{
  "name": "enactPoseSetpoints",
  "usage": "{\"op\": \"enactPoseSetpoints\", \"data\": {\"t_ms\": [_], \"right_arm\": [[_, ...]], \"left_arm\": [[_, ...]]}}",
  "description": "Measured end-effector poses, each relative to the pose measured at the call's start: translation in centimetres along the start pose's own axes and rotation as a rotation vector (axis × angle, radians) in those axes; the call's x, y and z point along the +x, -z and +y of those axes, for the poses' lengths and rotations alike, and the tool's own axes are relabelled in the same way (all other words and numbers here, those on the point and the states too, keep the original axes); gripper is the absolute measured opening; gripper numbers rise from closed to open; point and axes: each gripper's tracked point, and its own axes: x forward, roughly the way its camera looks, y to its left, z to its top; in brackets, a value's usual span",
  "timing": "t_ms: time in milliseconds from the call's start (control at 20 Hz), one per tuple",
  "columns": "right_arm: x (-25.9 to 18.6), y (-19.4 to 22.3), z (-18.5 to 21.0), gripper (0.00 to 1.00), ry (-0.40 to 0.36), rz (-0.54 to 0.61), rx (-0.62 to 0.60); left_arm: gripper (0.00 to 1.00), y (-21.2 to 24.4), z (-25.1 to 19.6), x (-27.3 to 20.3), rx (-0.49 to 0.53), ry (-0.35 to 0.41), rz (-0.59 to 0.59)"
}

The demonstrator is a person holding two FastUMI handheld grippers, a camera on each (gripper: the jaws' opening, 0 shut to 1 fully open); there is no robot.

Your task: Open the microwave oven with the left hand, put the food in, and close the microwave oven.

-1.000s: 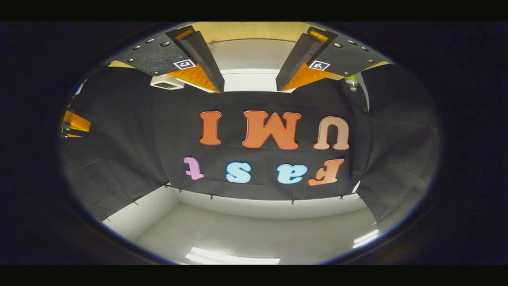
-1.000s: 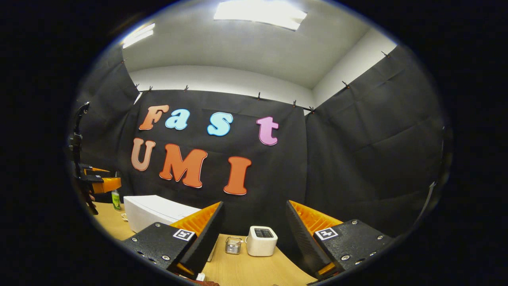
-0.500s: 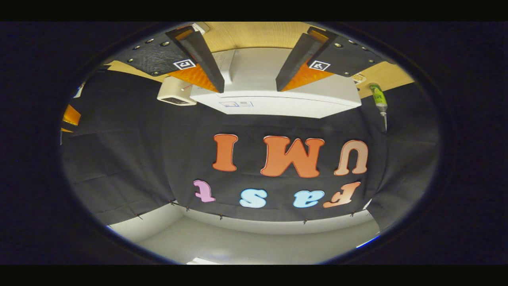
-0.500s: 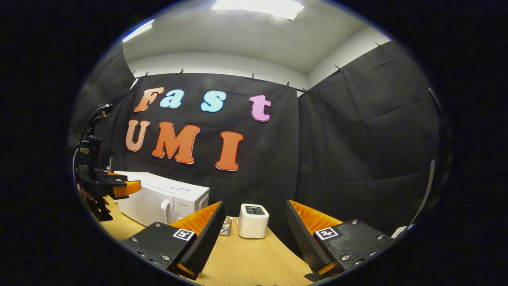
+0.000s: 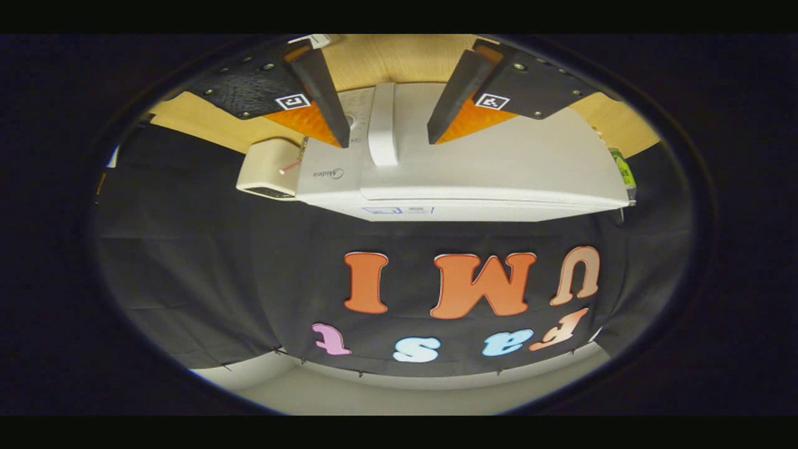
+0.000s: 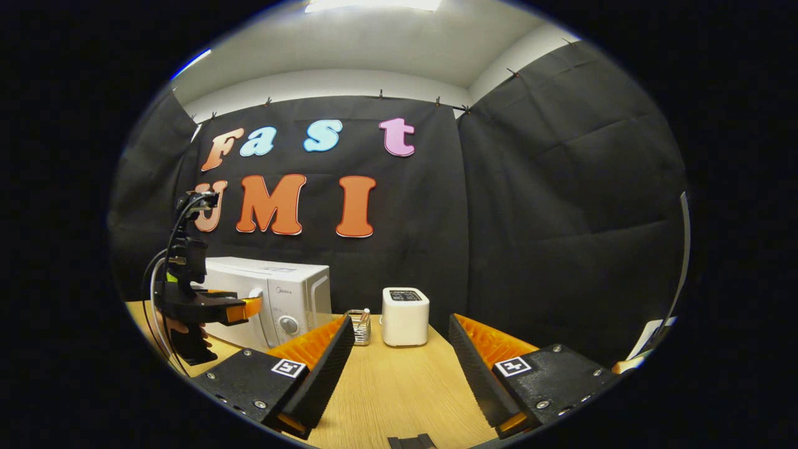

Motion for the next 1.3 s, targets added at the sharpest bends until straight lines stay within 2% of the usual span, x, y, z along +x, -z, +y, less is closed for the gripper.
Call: {"op": "enactPoseSetpoints", "data": {"t_ms": [150, 200, 250, 300, 350, 500, 550, 600, 650, 700, 750, 850, 1050, 1100, 1250, 1300], "right_arm": [[-0.1, 0.7, -0.7, 0.95, 0.011, 0.003, -0.006], [0.0, 0.8, -0.9, 0.94, 0.017, 0.003, -0.012], [0.2, 1.0, -1.2, 0.95, 0.024, 0.005, -0.016], [0.3, 1.3, -1.4, 0.94, 0.028, 0.008, -0.017], [0.2, 1.4, -1.4, 0.95, 0.026, 0.013, -0.015], [0.3, 1.8, -1.1, 0.94, 0.019, 0.022, 0.005], [0.3, 2.0, -1.1, 0.95, 0.015, 0.025, 0.012], [0.3, 2.1, -0.8, 0.95, 0.01, 0.027, 0.017], [0.3, 2.2, -0.7, 0.95, 0.008, 0.029, 0.02], [0.2, 2.3, -0.4, 0.94, 0.005, 0.031, 0.02], [0.2, 2.3, -0.3, 0.94, 0.004, 0.032, 0.019], [-0.1, 2.5, -0.2, 0.95, 0.005, 0.035, 0.013], [-0.4, 2.9, -0.2, 0.95, 0.005, 0.046, 0.005], [-0.3, 3.0, -0.2, 0.94, 0.006, 0.051, 0.007], [-0.3, 3.7, 0.5, 0.95, -0.012, 0.078, 0.028], [-0.3, 3.9, 1.0, 0.94, -0.019, 0.084, 0.035]], "left_arm": [[0.66, 2.4, 0.3, 2.0, -0.014, -0.029, 0.048], [0.58, 3.3, 0.0, 2.2, -0.03, -0.031, 0.068], [0.57, 3.6, -0.4, 2.3, -0.045, -0.023, 0.07], [0.42, 3.7, -0.6, 2.5, -0.041, -0.024, 0.067], [0.34, 3.3, -0.6, 2.3, -0.026, -0.023, 0.049], [0.23, 3.5, -0.8, 2.4, -0.011, -0.015, 0.041], [0.16, 3.7, -0.9, 2.1, -0.022, -0.009, 0.044], [0.17, 3.6, -0.9, 2.1, -0.022, -0.002, 0.037], [0.11, 3.7, -1.0, 2.1, -0.026, 0.004, 0.04], [0.13, 3.6, -1.0, 2.0, -0.03, 0.006, 0.034], [0.07, 3.6, -0.9, 1.9, -0.027, 0.005, 0.025], [0.17, 3.7, -0.9, 1.8, -0.029, 0.004, 0.027], [0.15, 3.5, -1.0, 0.7, -0.046, -0.011, -0.005], [0.1, 3.5, -1.0, 0.0, -0.019, -0.008, -0.022], [0.1, 3.9, -1.1, -2.1, -0.041, 0.026, -0.028], [0.05, 4.0, -1.0, -3.0, -0.034, 0.038, -0.031]]}}
